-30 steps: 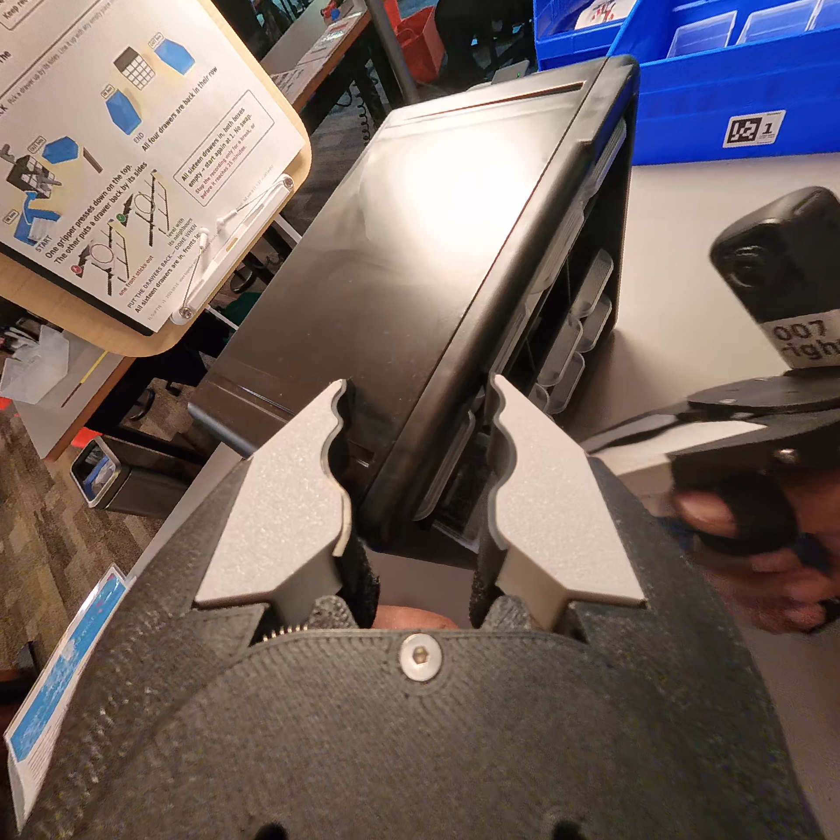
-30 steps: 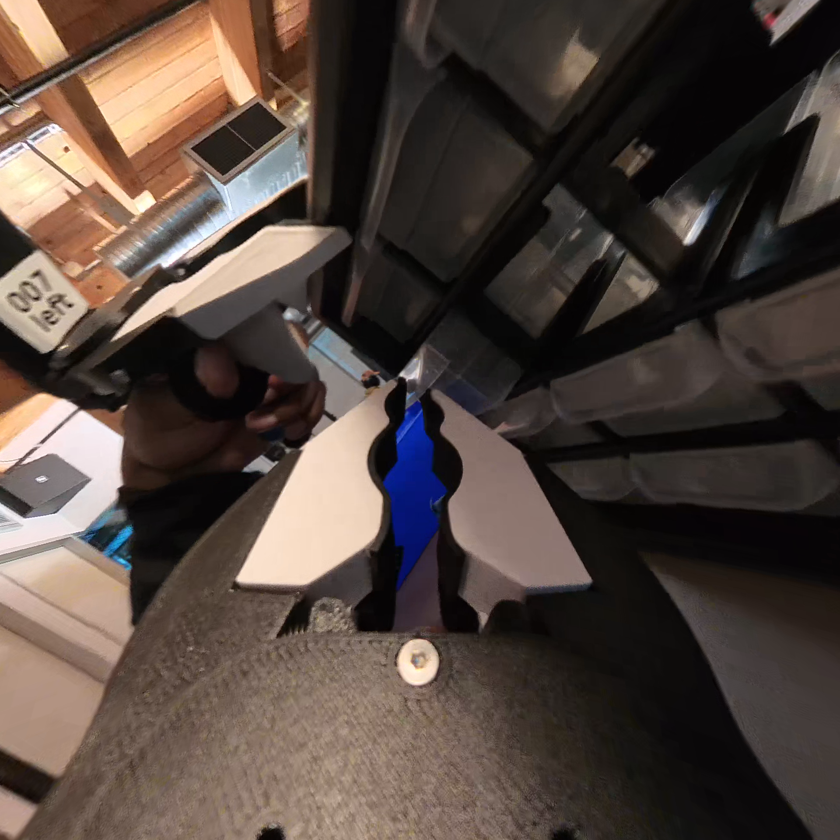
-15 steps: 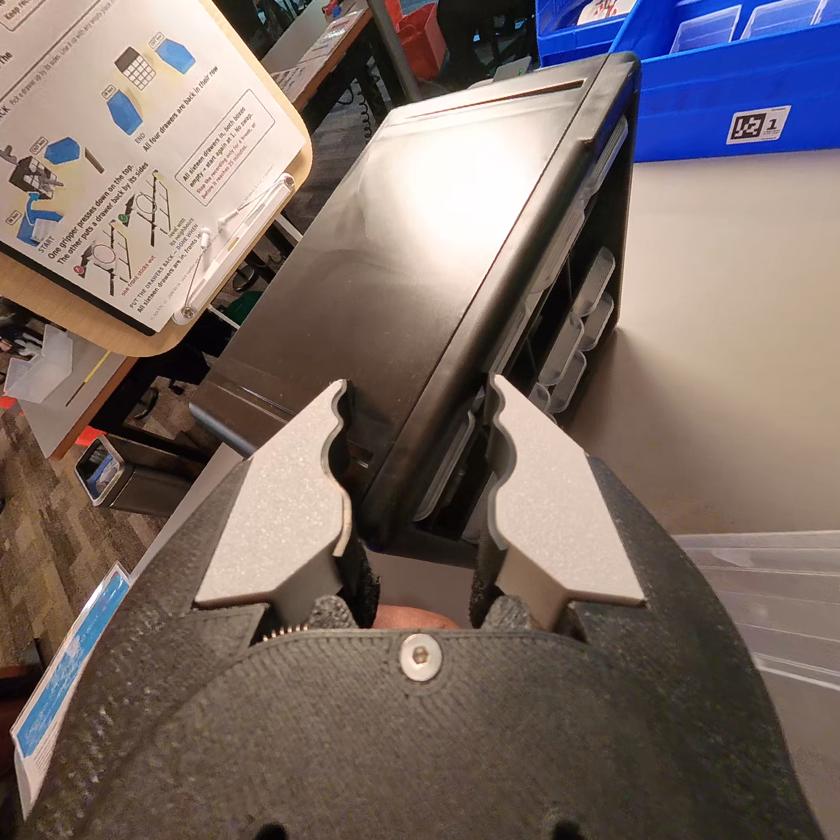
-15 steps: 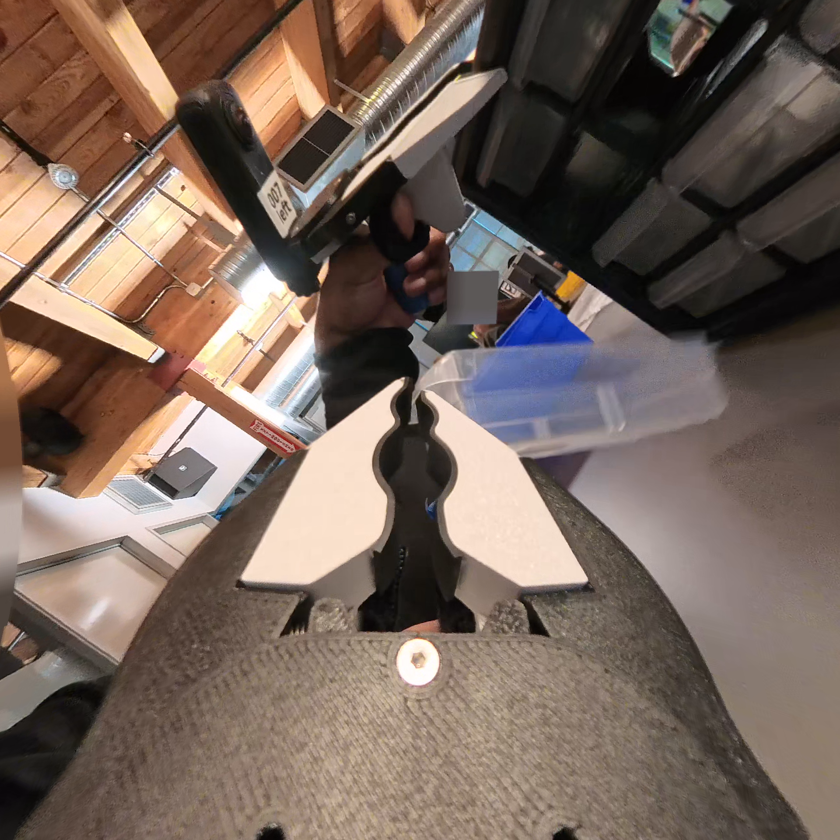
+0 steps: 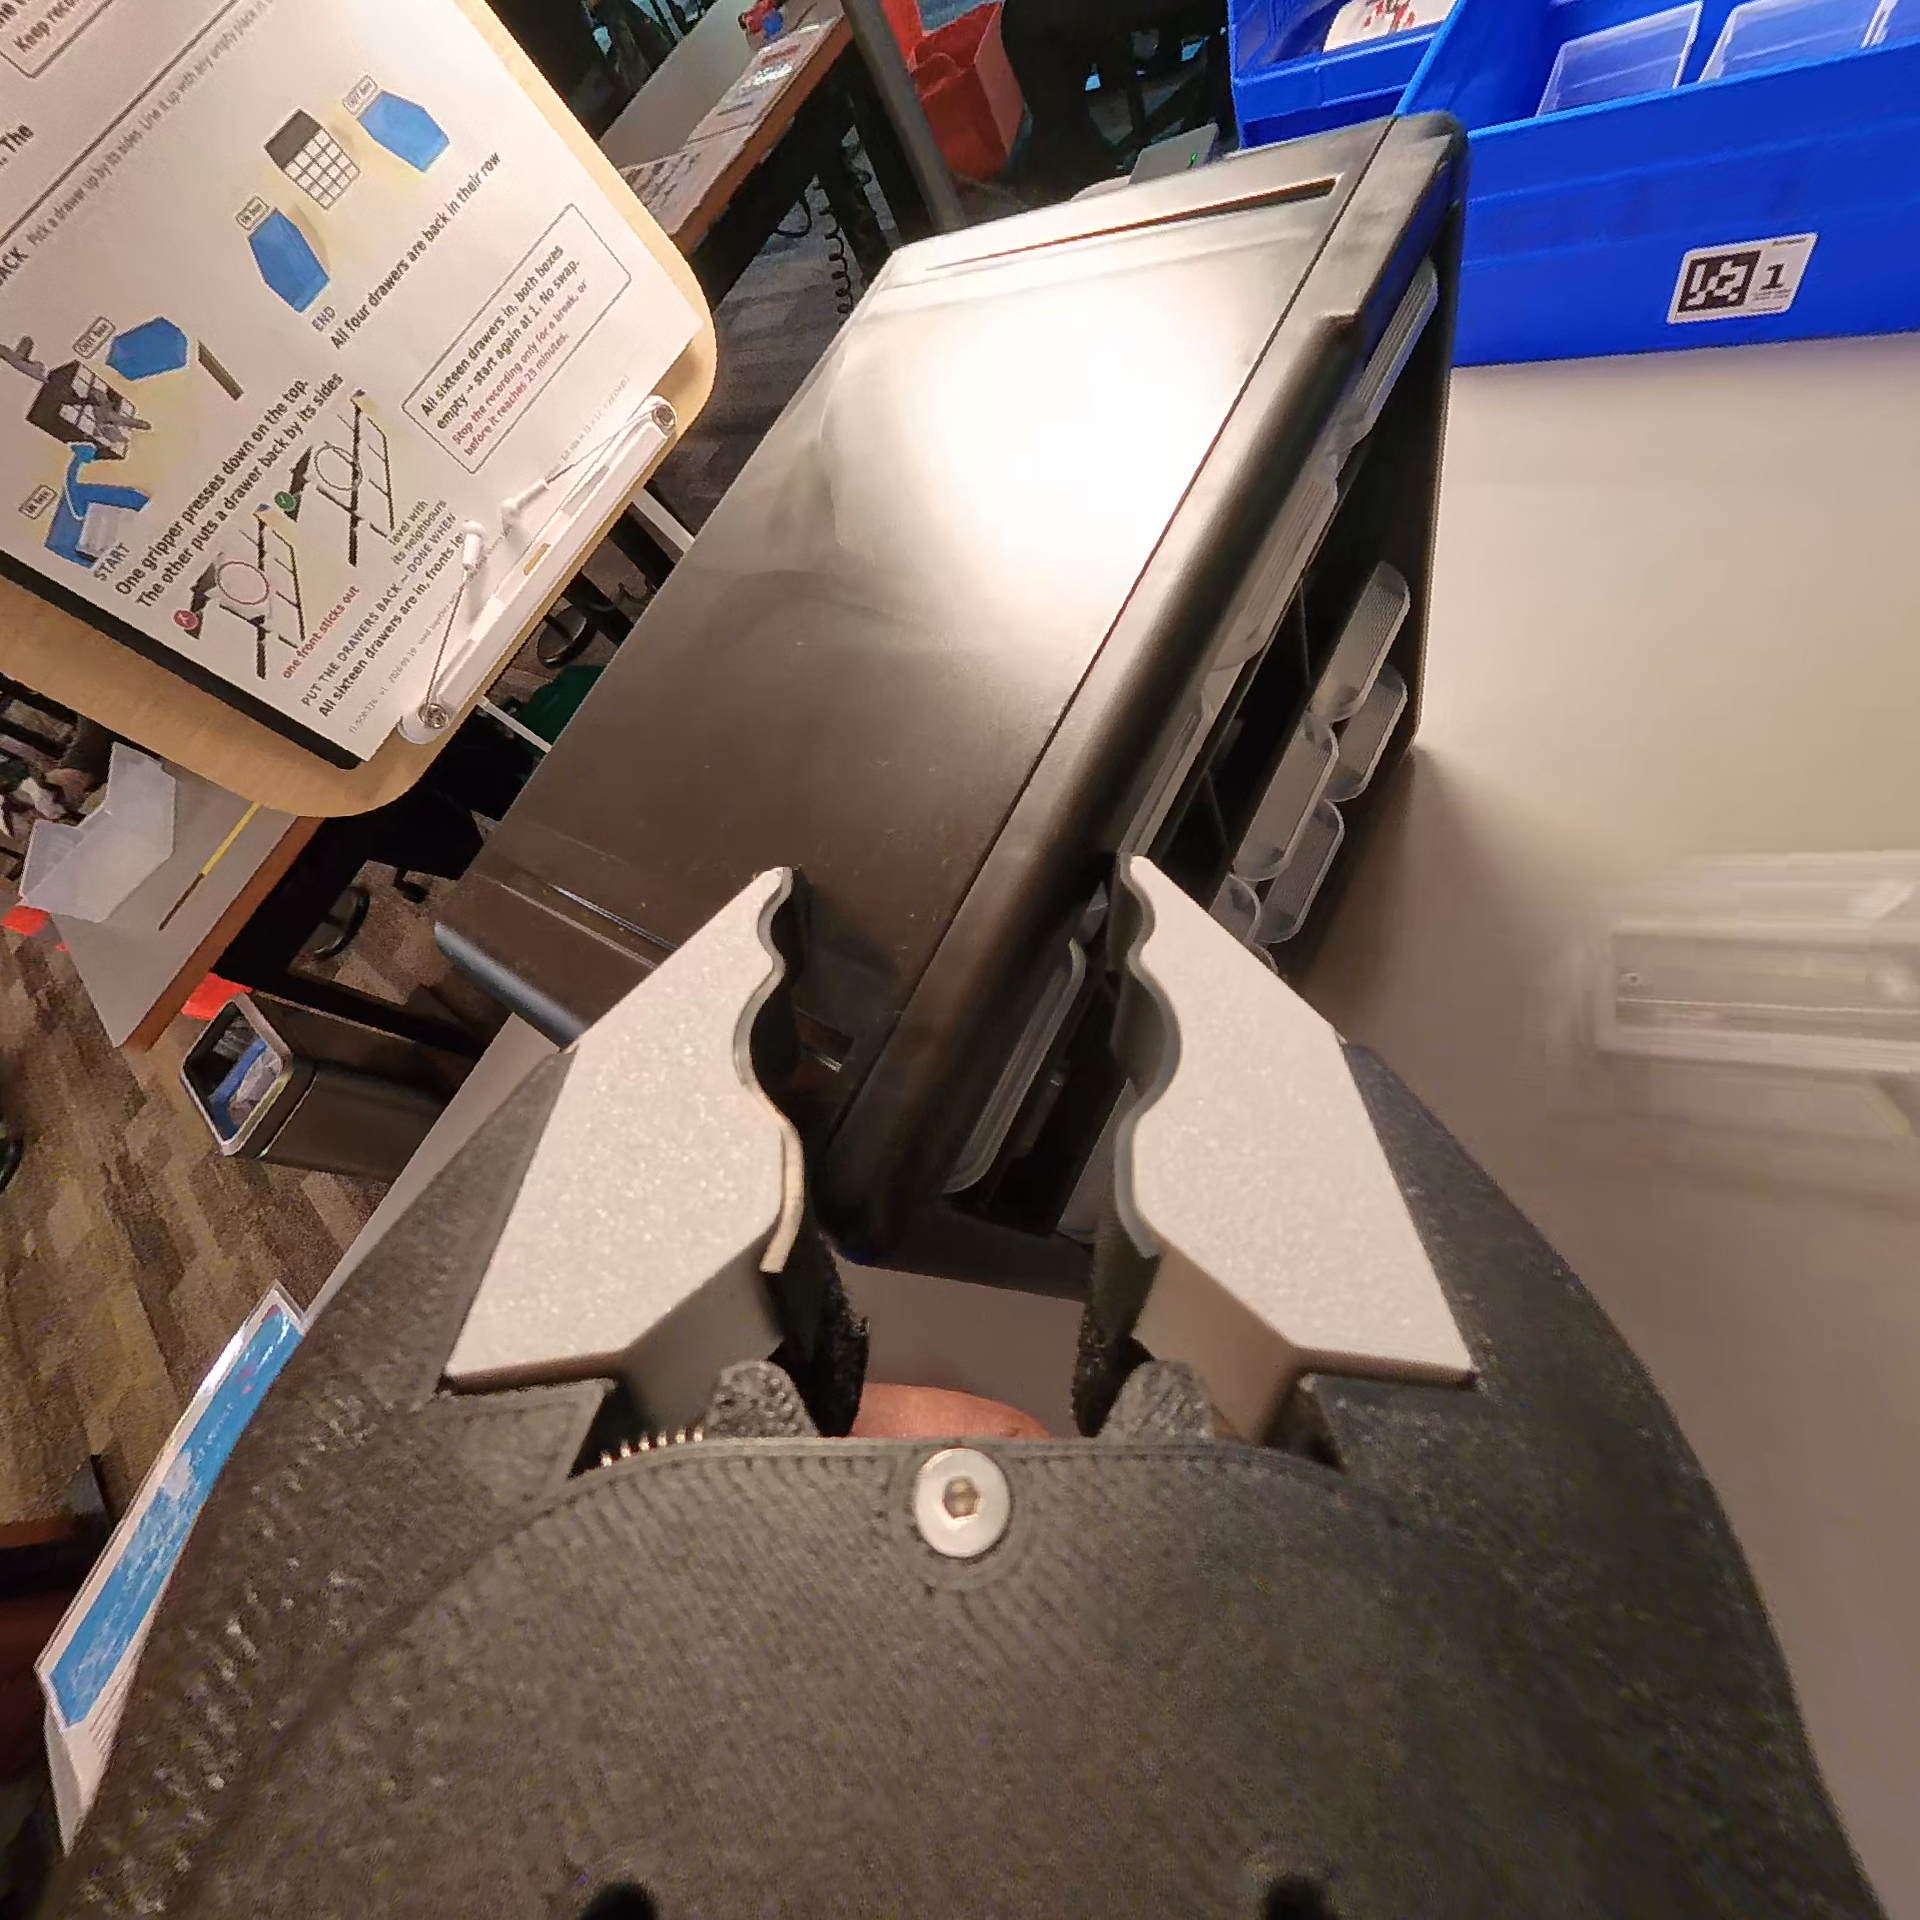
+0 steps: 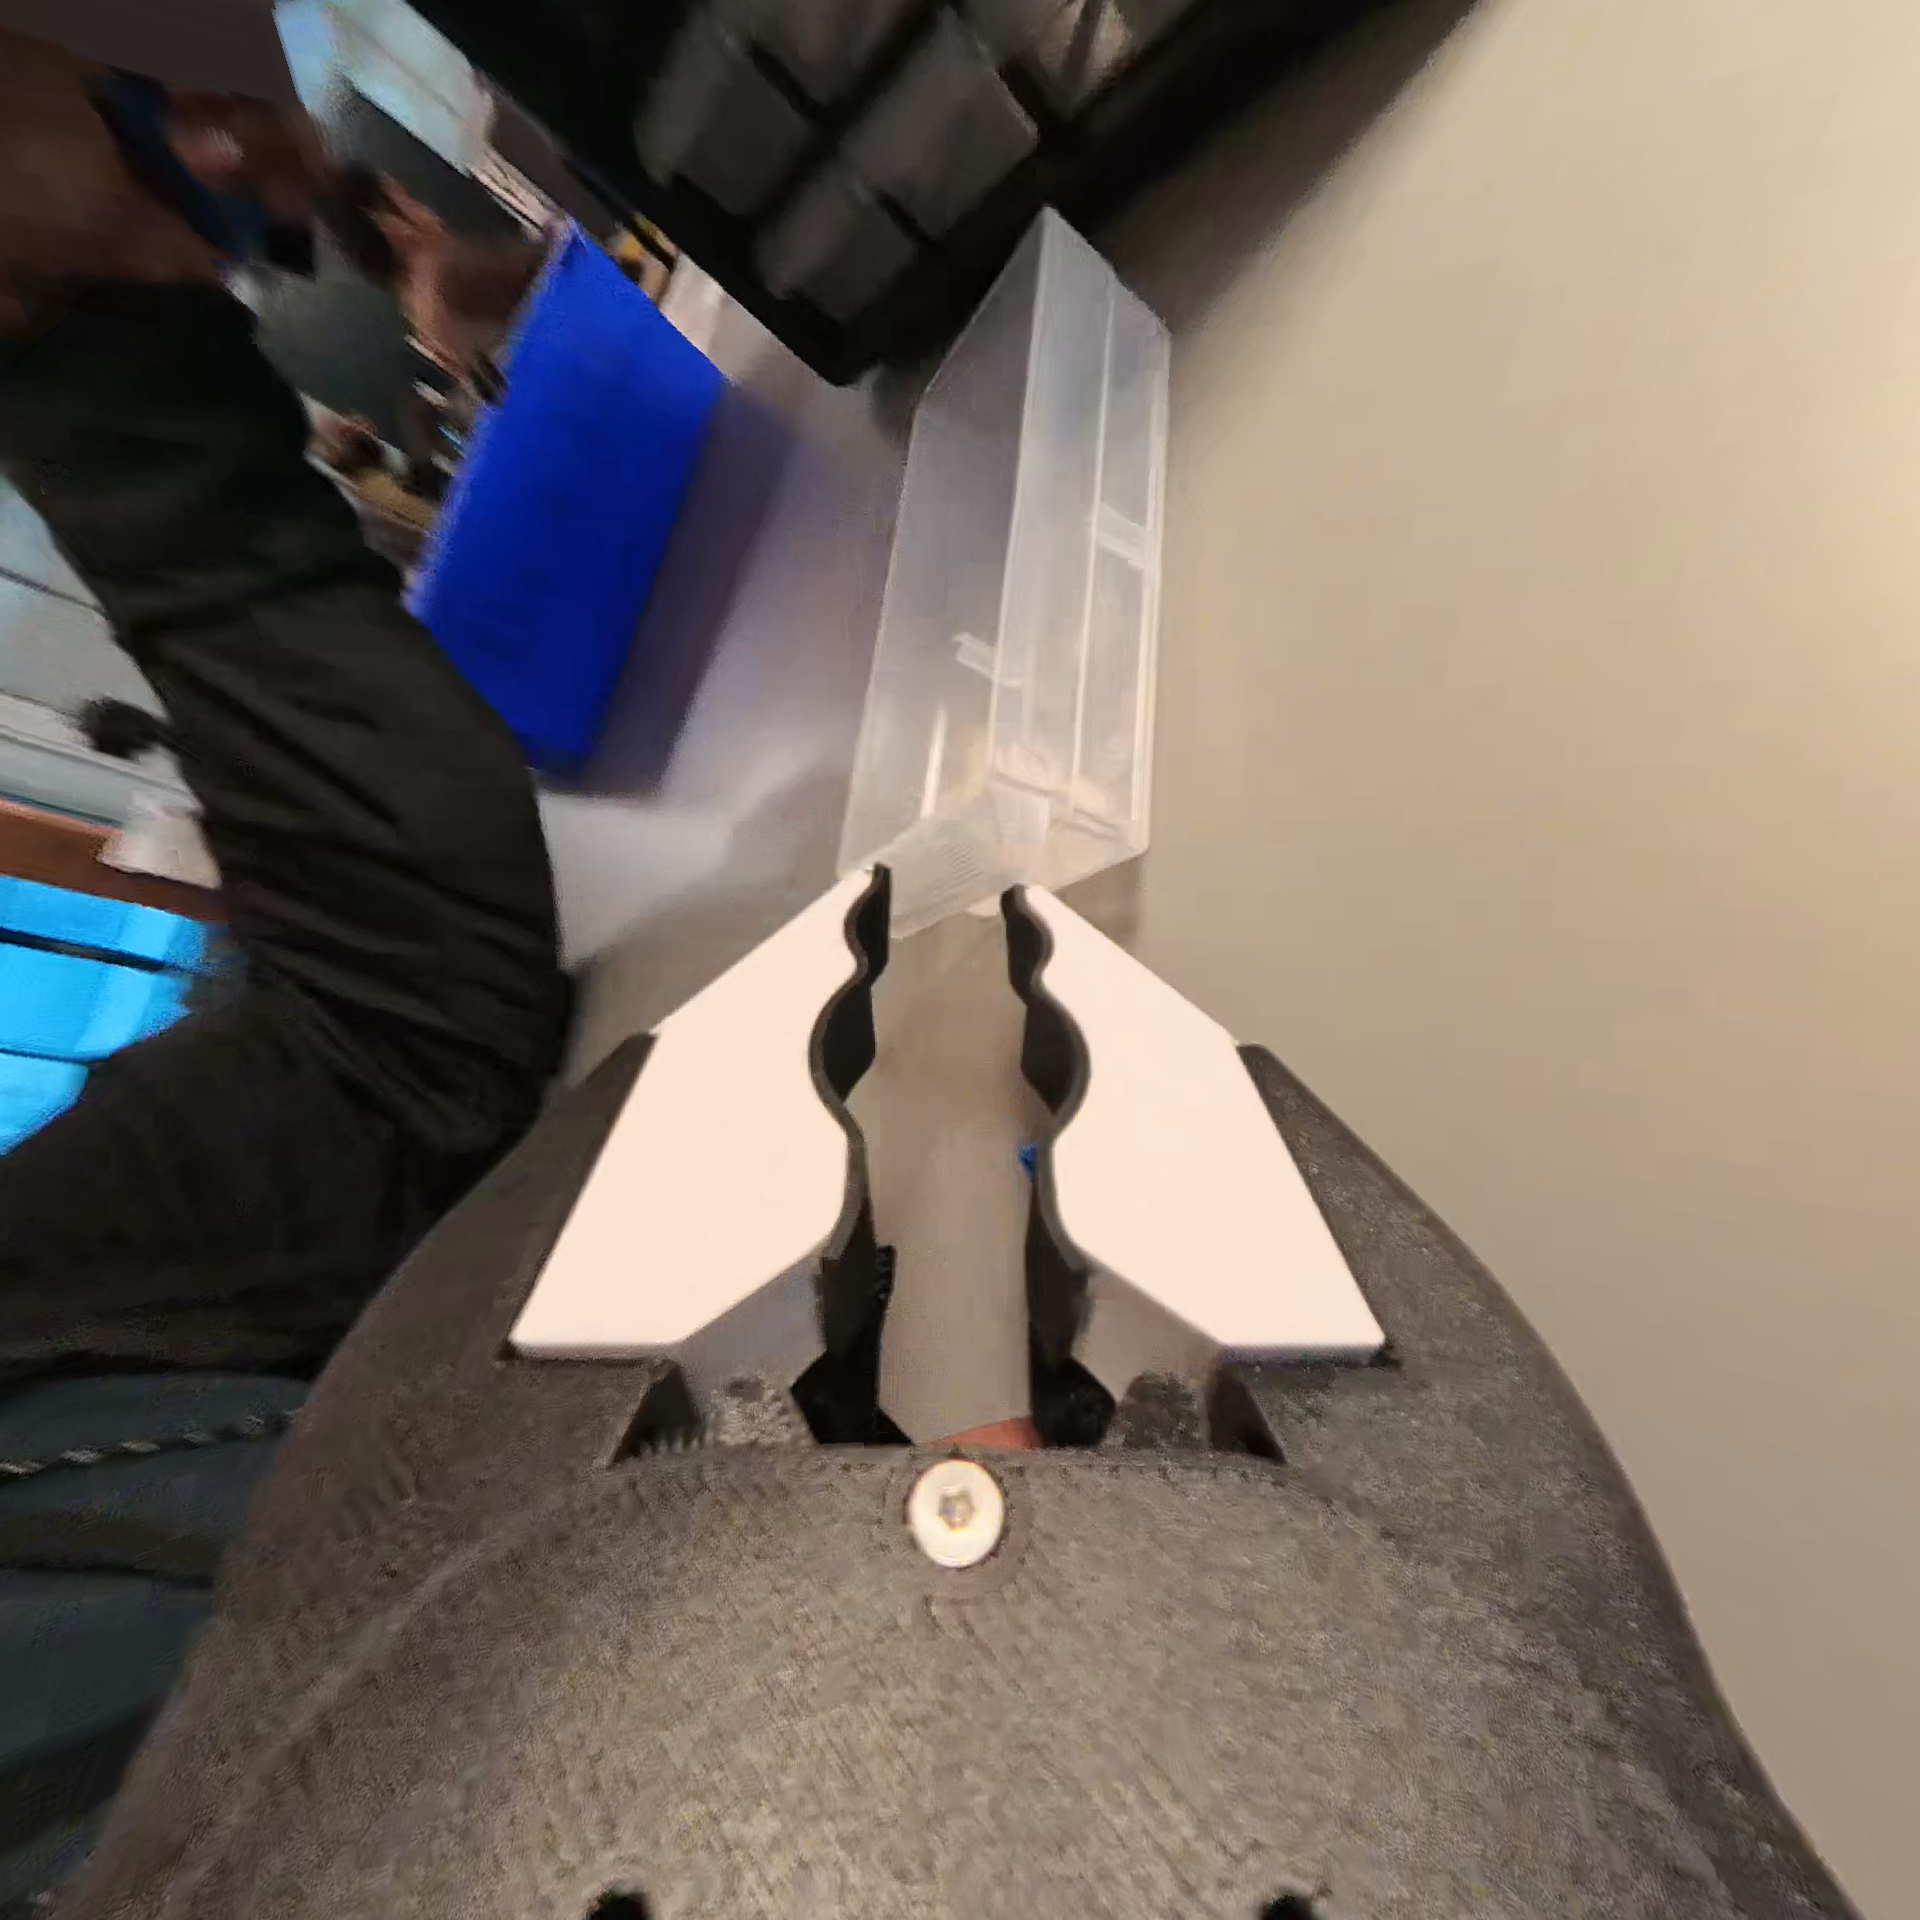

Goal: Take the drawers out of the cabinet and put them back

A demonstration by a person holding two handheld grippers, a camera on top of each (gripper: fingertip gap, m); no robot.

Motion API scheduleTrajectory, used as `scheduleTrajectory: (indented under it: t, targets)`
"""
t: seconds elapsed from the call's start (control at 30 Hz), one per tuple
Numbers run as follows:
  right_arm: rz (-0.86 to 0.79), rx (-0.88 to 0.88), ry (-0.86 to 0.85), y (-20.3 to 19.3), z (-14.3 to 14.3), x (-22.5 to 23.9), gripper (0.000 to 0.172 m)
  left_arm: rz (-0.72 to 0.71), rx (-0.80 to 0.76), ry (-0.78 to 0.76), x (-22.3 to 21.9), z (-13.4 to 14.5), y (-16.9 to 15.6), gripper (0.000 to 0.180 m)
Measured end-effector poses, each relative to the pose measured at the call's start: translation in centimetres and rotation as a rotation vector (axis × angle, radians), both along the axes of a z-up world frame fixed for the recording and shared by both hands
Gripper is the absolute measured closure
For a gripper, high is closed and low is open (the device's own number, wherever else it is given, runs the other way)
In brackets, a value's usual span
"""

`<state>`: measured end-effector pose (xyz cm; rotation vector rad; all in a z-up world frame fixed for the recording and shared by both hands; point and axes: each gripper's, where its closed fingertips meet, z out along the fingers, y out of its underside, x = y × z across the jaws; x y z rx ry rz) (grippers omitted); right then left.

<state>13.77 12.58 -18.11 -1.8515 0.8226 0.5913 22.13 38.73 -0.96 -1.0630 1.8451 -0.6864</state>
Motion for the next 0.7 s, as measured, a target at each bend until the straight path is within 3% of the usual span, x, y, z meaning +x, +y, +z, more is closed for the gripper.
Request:
scheduleTrajectory:
  t: [0.2,0.3,0.47,0.6,0.7]
  targets:
    - [0.098,-0.265,-0.413,-2.7,0.5,1.5,0.131,0.005,0.002,-0.001,0.0,0.0,0.0,0.118]
    - [0.108,-0.362,-0.588,-3.1,1.3,2.5,0.131,0.009,0.003,-0.004,0.0,0.0,0.0,0.119]
    - [0.165,-0.365,-0.605,-3.6,1.5,2.4,0.126,0.003,0.001,-0.001,0.0,0.0,0.1,0.119]
    - [0.209,-0.316,-0.669,-1.0,2.8,2.6,0.126,0.002,-0.001,0.001,0.0,0.0,0.0,0.119]
    - [0.281,-0.378,-0.755,1.4,2.2,3.0,0.127,0.008,0.001,-0.001,-0.1,0.0,0.0,0.119]
